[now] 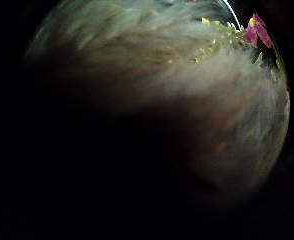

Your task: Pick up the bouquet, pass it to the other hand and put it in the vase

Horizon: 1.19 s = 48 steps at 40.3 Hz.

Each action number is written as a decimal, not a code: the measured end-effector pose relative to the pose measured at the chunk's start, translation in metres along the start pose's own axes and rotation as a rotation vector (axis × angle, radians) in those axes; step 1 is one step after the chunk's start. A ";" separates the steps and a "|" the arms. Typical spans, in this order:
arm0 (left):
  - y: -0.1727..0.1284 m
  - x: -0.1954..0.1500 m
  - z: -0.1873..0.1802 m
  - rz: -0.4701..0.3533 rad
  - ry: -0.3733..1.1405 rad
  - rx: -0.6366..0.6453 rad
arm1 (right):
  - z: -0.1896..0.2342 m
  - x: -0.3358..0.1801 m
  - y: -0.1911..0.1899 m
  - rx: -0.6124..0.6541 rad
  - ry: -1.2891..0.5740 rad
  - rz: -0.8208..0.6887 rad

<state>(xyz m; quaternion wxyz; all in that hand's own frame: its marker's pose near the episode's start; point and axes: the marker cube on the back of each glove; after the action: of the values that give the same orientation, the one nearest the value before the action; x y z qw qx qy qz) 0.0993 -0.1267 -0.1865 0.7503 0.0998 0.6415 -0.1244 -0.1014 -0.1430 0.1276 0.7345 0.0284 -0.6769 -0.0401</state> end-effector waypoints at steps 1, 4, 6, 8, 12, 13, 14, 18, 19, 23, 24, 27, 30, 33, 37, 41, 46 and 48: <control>-0.001 -0.001 -0.001 0.000 0.000 -0.002 | -0.001 0.000 0.000 0.003 0.001 0.003; -0.009 -0.008 -0.003 0.011 -0.004 -0.003 | -0.001 -0.004 0.002 0.013 -0.012 0.018; -0.013 -0.012 -0.004 0.014 -0.006 -0.006 | 0.000 -0.009 0.003 0.017 -0.022 0.026; -0.016 -0.016 -0.006 0.010 -0.012 -0.006 | -0.001 -0.007 -0.001 0.018 -0.023 0.021; -0.020 -0.022 -0.009 0.008 -0.029 -0.001 | -0.005 0.005 -0.017 0.027 -0.020 -0.001; -0.020 -0.023 -0.010 0.007 -0.031 -0.001 | -0.005 0.005 -0.018 0.027 -0.019 0.000; -0.020 -0.023 -0.011 0.004 -0.031 -0.002 | -0.005 0.003 -0.016 0.025 -0.018 0.005; -0.021 -0.028 -0.014 -0.001 -0.034 -0.007 | 0.001 -0.012 -0.001 0.018 -0.018 0.031; -0.021 -0.029 -0.014 -0.002 -0.034 -0.008 | 0.002 -0.014 0.000 0.017 -0.019 0.032; -0.023 -0.035 -0.017 -0.014 -0.032 -0.013 | 0.000 -0.010 -0.004 0.011 -0.018 0.016; -0.023 -0.036 -0.018 -0.019 -0.032 -0.015 | -0.001 -0.007 -0.007 0.011 -0.016 0.011; -0.023 -0.038 -0.019 -0.026 -0.035 -0.017 | -0.003 0.000 -0.014 0.025 -0.012 0.011; -0.023 -0.040 -0.020 -0.030 -0.041 -0.016 | -0.005 0.004 -0.019 0.035 -0.016 0.005; -0.026 -0.044 -0.020 -0.027 -0.044 -0.014 | -0.005 0.005 -0.019 0.035 -0.016 0.006; -0.029 -0.047 -0.020 -0.015 -0.033 -0.028 | -0.002 -0.002 -0.011 0.037 -0.024 0.034; -0.028 -0.048 -0.019 -0.014 -0.031 -0.039 | -0.003 0.002 -0.014 0.038 -0.030 0.028; -0.030 -0.051 -0.016 -0.021 -0.039 -0.045 | -0.004 0.002 -0.012 0.039 -0.025 0.035; -0.031 -0.051 -0.014 -0.028 -0.040 -0.044 | -0.005 0.002 -0.010 0.046 -0.028 0.045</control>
<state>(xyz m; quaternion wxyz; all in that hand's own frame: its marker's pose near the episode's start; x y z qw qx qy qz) 0.0686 -0.1489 -0.1376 0.7632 0.0718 0.6303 -0.1227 -0.0960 -0.1536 0.1284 0.7247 0.0293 -0.6884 -0.0084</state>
